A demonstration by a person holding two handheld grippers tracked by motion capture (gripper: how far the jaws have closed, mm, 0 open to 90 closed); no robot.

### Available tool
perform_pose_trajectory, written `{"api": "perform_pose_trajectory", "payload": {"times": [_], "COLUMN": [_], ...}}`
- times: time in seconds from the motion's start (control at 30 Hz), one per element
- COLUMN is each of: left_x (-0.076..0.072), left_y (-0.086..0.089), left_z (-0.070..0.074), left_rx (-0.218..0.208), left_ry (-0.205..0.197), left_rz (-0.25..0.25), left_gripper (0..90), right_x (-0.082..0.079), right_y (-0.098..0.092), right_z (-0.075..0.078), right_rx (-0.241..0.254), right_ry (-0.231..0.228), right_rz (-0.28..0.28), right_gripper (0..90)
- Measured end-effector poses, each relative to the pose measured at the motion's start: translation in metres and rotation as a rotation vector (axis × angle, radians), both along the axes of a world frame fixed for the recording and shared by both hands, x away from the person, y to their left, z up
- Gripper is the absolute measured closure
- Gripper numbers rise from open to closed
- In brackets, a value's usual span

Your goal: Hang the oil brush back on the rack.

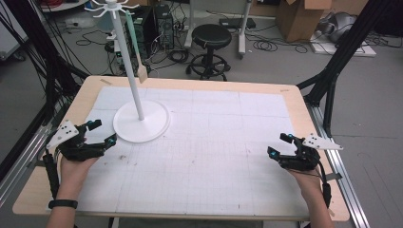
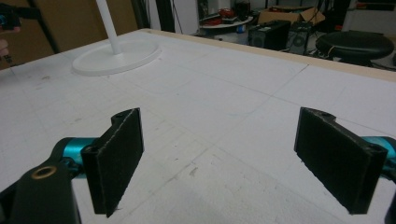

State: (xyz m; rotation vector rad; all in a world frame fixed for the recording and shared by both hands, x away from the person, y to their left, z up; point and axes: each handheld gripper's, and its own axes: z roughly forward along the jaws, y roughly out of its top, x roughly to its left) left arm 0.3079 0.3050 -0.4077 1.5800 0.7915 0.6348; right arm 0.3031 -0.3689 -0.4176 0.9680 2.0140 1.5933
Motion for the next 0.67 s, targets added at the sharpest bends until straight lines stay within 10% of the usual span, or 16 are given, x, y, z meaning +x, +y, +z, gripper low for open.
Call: {"api": "perform_pose_trajectory", "payload": {"times": [0.67], "left_x": [0.0004], "left_y": [-0.0016], "left_z": [-0.0006], "left_rx": [0.008], "left_ry": [0.002], "left_rz": [-0.004], "left_gripper": [15.4], "right_x": [0.0008], "right_y": [-0.0011], "right_z": [-0.0001], "right_rx": [0.009], "right_ry": [0.0], "right_rz": [-0.006], "right_gripper": [15.1]}}
